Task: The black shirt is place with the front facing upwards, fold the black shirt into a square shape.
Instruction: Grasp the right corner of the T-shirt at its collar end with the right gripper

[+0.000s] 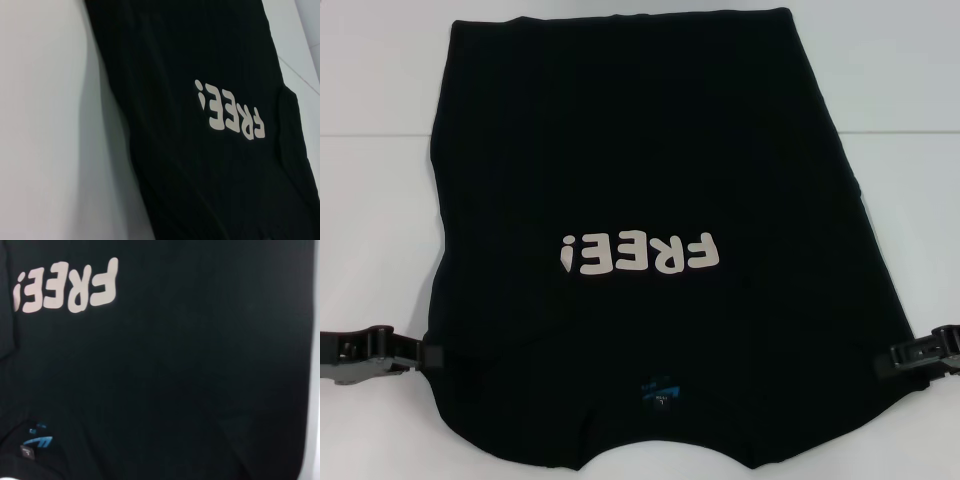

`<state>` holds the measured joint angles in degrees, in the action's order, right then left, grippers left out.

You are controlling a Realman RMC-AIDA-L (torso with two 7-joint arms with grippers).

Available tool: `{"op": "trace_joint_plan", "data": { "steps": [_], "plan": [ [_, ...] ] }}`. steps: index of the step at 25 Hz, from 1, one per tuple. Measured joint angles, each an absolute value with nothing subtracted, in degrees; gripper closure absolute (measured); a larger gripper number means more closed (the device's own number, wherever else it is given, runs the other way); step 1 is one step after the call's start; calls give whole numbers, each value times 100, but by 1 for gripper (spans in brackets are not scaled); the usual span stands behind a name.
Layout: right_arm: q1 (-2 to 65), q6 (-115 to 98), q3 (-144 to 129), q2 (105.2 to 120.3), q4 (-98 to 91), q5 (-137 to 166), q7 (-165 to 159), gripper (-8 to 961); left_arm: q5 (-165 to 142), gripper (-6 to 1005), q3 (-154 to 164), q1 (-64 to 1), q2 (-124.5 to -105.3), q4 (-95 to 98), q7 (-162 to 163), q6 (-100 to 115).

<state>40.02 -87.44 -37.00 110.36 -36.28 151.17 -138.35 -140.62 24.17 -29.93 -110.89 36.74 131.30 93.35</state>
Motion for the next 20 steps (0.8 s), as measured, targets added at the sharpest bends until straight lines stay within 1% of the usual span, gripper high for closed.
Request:
{"op": "trace_joint_plan", "data": {
  "steps": [5,20],
  "plan": [
    [4087,-8762,-3700,11098,-3607,15102,-13793,134,-14062,964,2416,-2996,-11091,3674,13130,9334],
    [4215,-8697,-3705,11166,-3618,15100,-13654,155,-14062,963,2408,-2997,-11091,3674,13114,9345]
  ]
}}
